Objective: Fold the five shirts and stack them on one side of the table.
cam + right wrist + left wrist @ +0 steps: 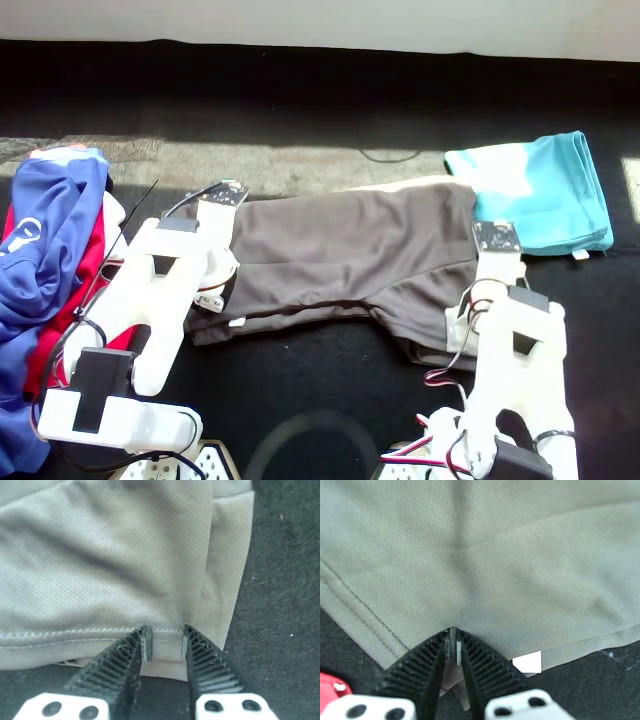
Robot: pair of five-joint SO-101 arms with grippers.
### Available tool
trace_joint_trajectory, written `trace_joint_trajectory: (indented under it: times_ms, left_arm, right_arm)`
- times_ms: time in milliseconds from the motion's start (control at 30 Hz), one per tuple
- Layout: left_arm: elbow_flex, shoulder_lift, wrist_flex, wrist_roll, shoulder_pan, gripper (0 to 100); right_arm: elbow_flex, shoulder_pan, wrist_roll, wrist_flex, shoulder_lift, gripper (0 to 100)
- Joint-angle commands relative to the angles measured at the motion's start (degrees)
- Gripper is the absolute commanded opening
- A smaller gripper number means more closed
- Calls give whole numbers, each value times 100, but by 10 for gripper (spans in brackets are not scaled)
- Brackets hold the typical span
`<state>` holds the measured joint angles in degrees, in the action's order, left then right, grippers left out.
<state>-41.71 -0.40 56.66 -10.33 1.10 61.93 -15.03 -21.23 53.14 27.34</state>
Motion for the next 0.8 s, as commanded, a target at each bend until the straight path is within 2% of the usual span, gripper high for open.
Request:
trace_joint_trajectory:
  times_ms: [0,133,267,500,767]
  left_arm:
    - [22,57,-141,-18,-66,9]
    - [22,57,-141,-18,-66,9]
    - [22,57,-141,-18,-66,9]
    - [22,57,-132,-18,-66,9]
    - [22,57,-132,-18,-75,9]
  right_arm:
    - [40,-75,62,22,101,108]
    - [66,-75,62,13,101,104]
    - [57,-84,35,-233,101,2]
    - [-119,-558,18,-295,145,11]
    - [-752,-1358,-712,-242,127,11]
